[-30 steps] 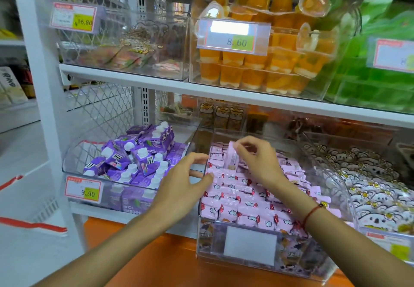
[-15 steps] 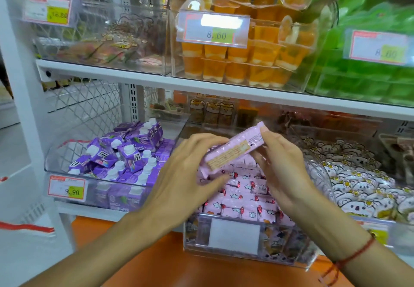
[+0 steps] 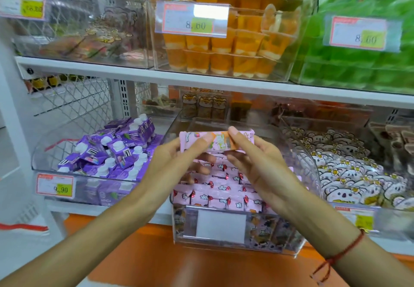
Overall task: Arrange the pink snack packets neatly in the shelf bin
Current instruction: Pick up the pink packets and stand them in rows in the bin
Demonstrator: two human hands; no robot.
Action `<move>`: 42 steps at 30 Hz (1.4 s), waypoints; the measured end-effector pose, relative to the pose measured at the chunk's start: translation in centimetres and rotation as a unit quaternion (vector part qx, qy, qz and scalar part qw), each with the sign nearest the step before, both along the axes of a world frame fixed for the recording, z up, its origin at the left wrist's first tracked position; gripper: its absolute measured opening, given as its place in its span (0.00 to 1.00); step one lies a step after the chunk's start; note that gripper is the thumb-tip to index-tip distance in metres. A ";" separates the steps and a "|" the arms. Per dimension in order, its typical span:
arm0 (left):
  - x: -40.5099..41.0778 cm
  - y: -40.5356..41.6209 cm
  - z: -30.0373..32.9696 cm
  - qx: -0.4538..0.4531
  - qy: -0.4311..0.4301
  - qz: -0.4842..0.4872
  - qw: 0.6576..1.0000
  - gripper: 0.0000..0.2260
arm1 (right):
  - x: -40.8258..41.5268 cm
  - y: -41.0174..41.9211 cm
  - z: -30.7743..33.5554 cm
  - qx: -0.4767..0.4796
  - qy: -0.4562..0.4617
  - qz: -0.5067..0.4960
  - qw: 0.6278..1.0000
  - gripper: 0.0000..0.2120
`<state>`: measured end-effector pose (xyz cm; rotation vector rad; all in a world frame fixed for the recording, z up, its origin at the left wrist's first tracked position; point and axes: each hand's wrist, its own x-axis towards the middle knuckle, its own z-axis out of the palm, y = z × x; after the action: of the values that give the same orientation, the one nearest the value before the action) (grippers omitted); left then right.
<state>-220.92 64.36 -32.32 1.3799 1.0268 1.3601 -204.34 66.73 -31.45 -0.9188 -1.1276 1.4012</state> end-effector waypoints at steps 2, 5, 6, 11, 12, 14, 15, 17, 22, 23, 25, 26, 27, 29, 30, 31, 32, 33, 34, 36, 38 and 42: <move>-0.1 -0.2 -0.1 0.050 0.033 0.009 0.998 0.11 | 0.1 0.0 0.0 0.003 0.011 -0.009 1.000 0.18; -0.2 -0.4 -0.3 0.110 0.083 0.052 0.989 0.14 | 0.1 -0.1 0.2 0.031 0.006 -0.030 0.999 0.20; -0.3 -0.4 -0.3 0.117 0.091 0.061 0.987 0.14 | 0.0 -0.2 0.2 0.040 0.001 -0.034 0.999 0.21; -0.2 -0.3 -0.2 0.136 0.054 0.068 0.987 0.09 | -0.1 -0.2 0.1 0.059 -0.136 -0.051 0.988 0.27; -0.2 -0.2 -0.1 0.141 0.044 0.072 0.986 0.09 | -0.1 -0.2 0.1 0.079 -0.184 -0.065 0.978 0.26; -0.4 -0.1 0.0 0.157 0.038 0.087 0.983 0.09 | 0.4 -0.2 0.0 0.195 -0.362 -0.127 0.903 0.23; -0.6 0.0 0.0 0.166 0.039 0.099 0.980 0.10 | 0.6 -0.3 0.2 0.264 -0.440 -0.146 0.846 0.25; -0.8 0.1 0.2 0.180 0.040 0.114 0.976 0.13 | 0.7 -0.5 0.4 0.342 -0.471 -0.111 0.806 0.29; -0.7 0.3 0.1 0.187 0.048 0.060 0.979 0.15 | -0.5 -0.1 0.0 0.375 -0.406 -0.004 0.834 0.20; -0.7 0.3 -0.1 0.187 0.057 0.058 0.979 0.16 | -0.7 0.2 -0.2 0.382 -0.401 -0.017 0.833 0.17; -1.1 0.7 -0.7 0.187 0.086 0.093 0.974 0.19 | -0.7 1.3 -0.5 0.377 -0.398 -0.092 0.831 0.14; -1.4 0.9 -1.1 0.185 0.109 0.126 0.968 0.20 | -0.6 2.0 -0.6 0.361 -0.388 -0.137 0.837 0.14; -1.7 1.0 -1.5 0.177 0.129 0.154 0.963 0.20 | -0.5 2.7 -0.6 0.342 -0.367 -0.168 0.849 0.17; -1.9 1.3 -2.2 0.146 0.149 0.172 0.963 0.20 | -0.5 4.0 -0.5 0.299 -0.332 -0.180 0.876 0.21; -1.9 1.5 -2.6 0.125 0.152 0.169 0.966 0.19 | -0.6 4.7 -0.6 0.281 -0.325 -0.166 0.887 0.21; -1.9 1.7 -2.9 0.104 0.151 0.164 0.969 0.18 | -0.9 5.3 -0.7 0.264 -0.318 -0.148 0.899 0.24; -1.9 1.9 -3.2 0.084 0.147 0.162 0.972 0.16 | -1.3 5.7 -0.9 0.250 -0.303 -0.128 0.911 0.28; -2.0 2.1 -3.5 0.067 0.144 0.161 0.974 0.15 | -1.8 6.0 -1.1 0.241 -0.292 -0.113 0.919 0.32; -2.1 2.3 -3.6 0.055 0.145 0.161 0.975 0.14 | -2.3 6.3 -1.4 0.236 -0.296 -0.100 0.920 0.34; -2.3 2.5 -3.8 0.044 0.148 0.162 0.975 0.14 | -2.9 6.7 -1.7 0.247 -0.354 -0.073 0.899 0.32; -2.3 2.5 -3.7 0.033 0.143 0.157 0.977 0.12 | -2.8 7.1 -1.6 0.262 -0.406 -0.039 0.875 0.26; -2.5 2.3 -3.6 0.010 0.139 0.151 0.979 0.09 | -1.4 8.0 -1.6 0.301 -0.565 0.027 0.767 0.17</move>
<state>-223.42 66.66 -35.95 1.5033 1.4590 1.4212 -205.73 74.69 -33.04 -1.2430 -2.3278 0.2868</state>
